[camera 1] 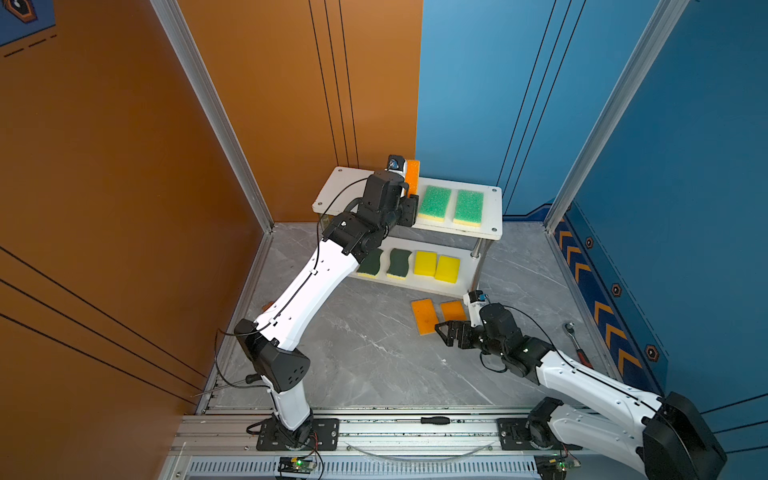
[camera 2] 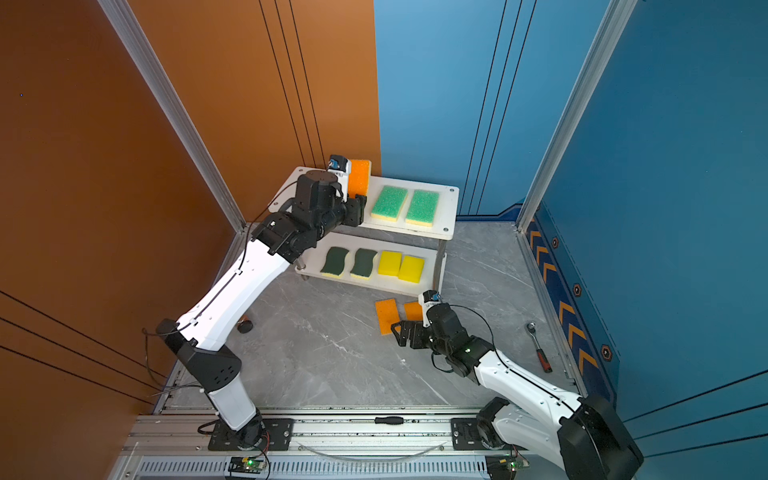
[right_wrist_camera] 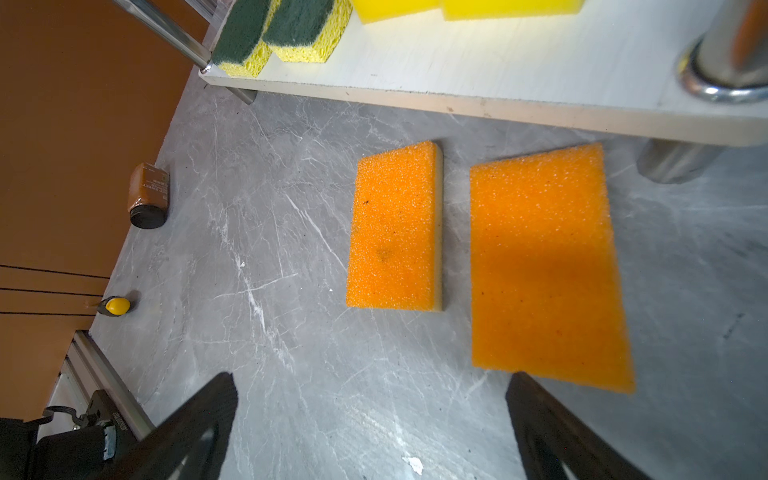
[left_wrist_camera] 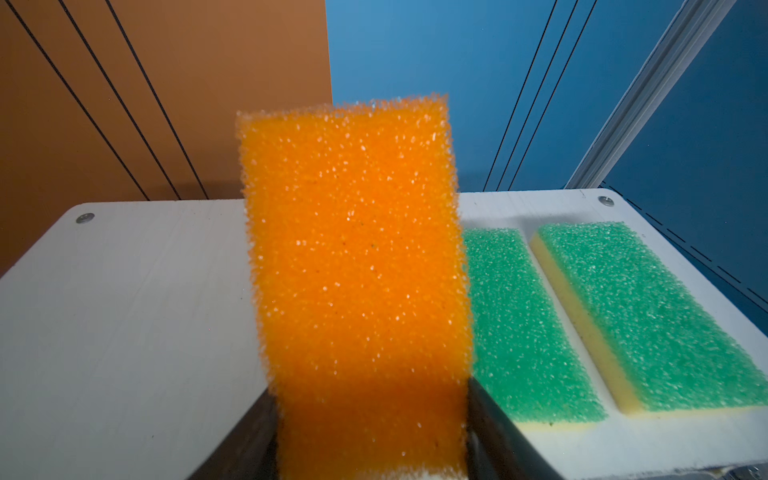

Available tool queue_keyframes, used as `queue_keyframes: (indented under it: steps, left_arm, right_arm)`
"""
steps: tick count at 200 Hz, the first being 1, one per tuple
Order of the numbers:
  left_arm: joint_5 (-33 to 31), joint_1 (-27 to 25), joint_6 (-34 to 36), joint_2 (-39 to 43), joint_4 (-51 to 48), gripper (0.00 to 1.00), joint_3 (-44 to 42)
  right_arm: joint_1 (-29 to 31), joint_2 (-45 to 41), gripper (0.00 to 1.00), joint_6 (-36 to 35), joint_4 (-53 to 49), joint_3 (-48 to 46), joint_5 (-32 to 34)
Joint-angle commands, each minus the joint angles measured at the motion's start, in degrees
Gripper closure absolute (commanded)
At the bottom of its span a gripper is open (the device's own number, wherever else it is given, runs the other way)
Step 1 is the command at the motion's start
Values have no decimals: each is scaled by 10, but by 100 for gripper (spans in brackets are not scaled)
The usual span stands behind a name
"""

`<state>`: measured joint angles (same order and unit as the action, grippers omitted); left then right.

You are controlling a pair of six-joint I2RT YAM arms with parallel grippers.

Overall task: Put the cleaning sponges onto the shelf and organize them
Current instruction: 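Lower the orange sponge with the left gripper onto the shelf top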

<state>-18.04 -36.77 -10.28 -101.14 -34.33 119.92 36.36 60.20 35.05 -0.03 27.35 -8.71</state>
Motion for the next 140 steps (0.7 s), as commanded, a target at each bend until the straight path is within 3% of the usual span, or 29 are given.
queue_keyframes:
  steps: [1, 140]
  left_arm:
    - [-14, 2, 10, 10, -17, 37, 2]
    - [-7, 5, 5, -17, -27, 33, 0]
  right_arm:
    - [-3, -5, 0, 11, -3, -6, 10]
    - [-3, -4, 0, 11, -3, -6, 11]
